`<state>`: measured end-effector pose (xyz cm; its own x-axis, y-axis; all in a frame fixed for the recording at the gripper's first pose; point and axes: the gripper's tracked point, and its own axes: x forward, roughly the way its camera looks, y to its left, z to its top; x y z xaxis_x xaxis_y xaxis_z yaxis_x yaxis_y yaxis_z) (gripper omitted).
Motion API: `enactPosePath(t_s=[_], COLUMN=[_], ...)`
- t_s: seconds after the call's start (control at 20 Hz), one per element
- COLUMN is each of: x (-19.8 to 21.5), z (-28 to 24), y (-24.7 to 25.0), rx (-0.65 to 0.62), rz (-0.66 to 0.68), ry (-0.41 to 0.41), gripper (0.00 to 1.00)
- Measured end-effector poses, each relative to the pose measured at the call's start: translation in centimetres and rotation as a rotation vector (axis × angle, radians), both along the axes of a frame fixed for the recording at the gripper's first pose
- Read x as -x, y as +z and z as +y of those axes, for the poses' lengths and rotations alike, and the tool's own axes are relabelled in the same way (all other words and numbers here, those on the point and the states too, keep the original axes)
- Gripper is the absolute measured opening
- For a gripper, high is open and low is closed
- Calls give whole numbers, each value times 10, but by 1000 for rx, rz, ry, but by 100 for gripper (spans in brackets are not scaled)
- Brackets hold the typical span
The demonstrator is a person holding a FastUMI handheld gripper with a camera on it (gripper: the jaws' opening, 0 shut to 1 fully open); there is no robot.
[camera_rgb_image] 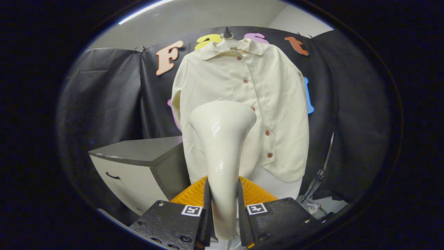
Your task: Iron the clothes twice with a garment steamer, once on the left side and once on the right side.
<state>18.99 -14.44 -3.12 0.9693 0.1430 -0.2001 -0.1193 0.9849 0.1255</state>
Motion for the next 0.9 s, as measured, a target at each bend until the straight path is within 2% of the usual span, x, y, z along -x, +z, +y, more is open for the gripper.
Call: enactPosePath(t_s=[0.25,0.4,0.65,0.9], x=[11,-4,-42,-103], z=[-32,-54,-92,-140], y=[72,112,146,162], rx=[28,17,34,17], rz=[-100,-162,-208,-233], ry=[-14,-36,-83,-241], gripper=[32,32,32,32])
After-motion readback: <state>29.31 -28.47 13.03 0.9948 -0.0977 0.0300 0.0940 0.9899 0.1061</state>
